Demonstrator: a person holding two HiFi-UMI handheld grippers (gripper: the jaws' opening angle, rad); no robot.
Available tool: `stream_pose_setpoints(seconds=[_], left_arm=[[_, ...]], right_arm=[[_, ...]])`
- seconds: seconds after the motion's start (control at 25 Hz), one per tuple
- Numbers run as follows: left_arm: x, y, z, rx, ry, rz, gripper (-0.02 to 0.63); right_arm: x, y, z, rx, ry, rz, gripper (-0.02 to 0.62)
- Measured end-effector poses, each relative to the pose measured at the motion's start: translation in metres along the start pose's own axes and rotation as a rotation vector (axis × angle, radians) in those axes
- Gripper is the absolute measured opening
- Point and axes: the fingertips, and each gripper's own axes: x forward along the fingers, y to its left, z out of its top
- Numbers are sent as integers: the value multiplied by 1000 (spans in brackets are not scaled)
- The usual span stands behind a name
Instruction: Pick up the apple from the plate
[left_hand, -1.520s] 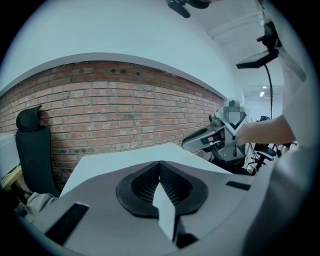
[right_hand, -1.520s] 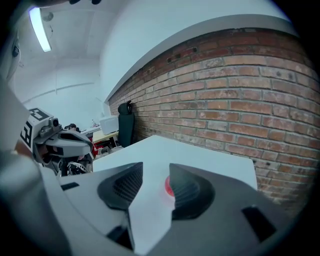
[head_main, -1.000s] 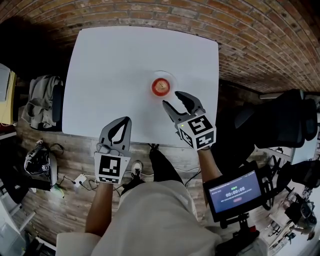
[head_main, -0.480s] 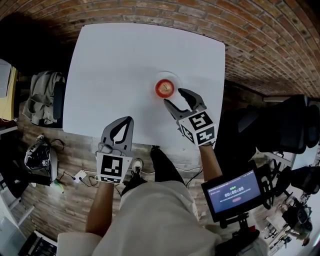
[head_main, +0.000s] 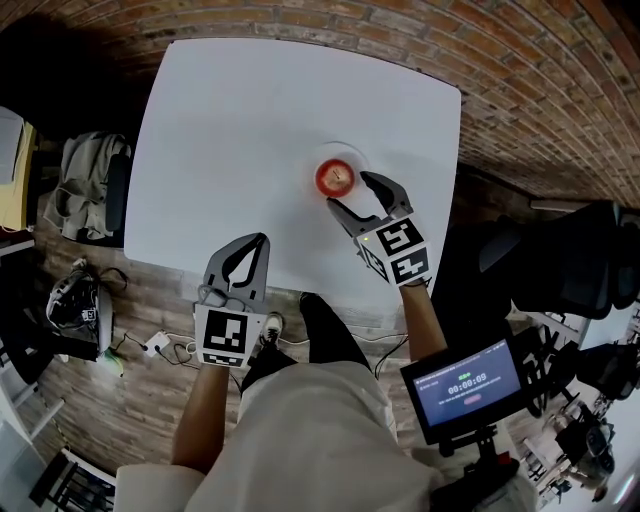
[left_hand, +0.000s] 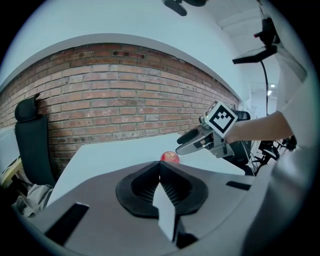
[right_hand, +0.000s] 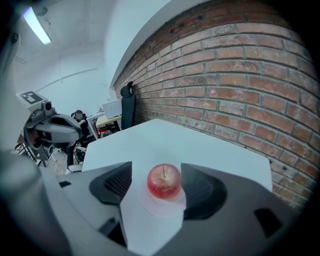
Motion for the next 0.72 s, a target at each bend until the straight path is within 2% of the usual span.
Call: stream_pose_setpoints(seconds=[0.72], left_arm=[[15,13,-1,-32,4,32,6]], right_arm=[[33,-2,-9,-31,60,54,332]])
